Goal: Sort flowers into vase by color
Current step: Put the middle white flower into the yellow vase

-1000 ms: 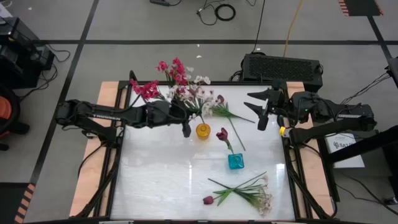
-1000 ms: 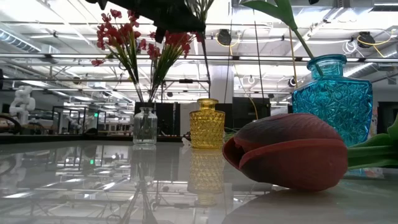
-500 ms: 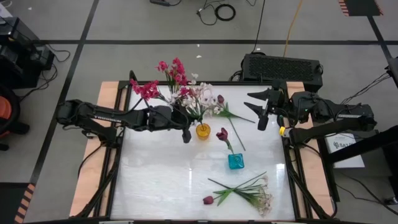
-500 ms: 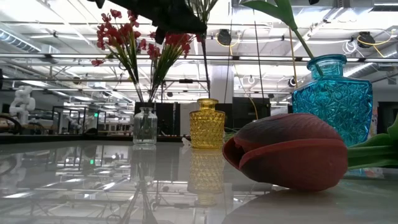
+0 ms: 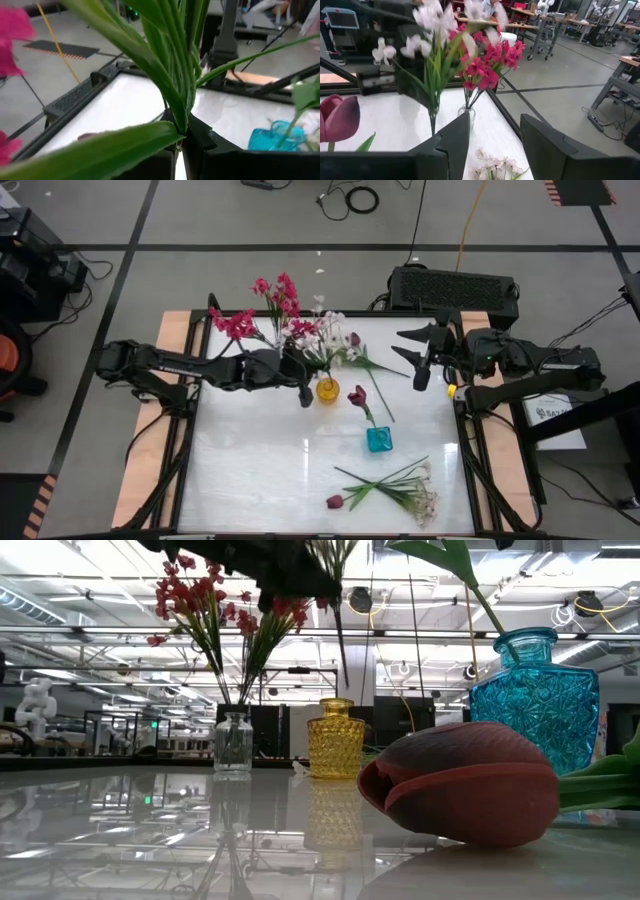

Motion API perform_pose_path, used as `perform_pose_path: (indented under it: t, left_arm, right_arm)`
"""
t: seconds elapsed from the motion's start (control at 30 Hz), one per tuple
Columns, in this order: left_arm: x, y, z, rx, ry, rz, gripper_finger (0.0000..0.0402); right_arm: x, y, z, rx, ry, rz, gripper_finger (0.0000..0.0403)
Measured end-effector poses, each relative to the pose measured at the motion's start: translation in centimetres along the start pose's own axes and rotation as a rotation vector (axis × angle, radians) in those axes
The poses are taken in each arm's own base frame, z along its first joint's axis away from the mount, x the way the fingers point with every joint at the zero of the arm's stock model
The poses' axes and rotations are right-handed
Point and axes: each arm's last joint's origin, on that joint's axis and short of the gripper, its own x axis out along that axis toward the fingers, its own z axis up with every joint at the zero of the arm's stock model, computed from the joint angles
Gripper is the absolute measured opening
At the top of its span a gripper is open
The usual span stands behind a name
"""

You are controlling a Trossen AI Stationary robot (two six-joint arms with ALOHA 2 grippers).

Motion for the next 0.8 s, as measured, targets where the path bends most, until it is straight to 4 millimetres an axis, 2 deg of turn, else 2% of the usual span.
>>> perform_pose_path:
  t: [0.8]
  left_arm:
    - [0.2, 0.1, -1.0, -0.007, 0.077, 0.032, 0.0011]
  right_arm:
    - [0.0, 0.0, -0.1, 0.007, 0.012, 0.0, 0.0166]
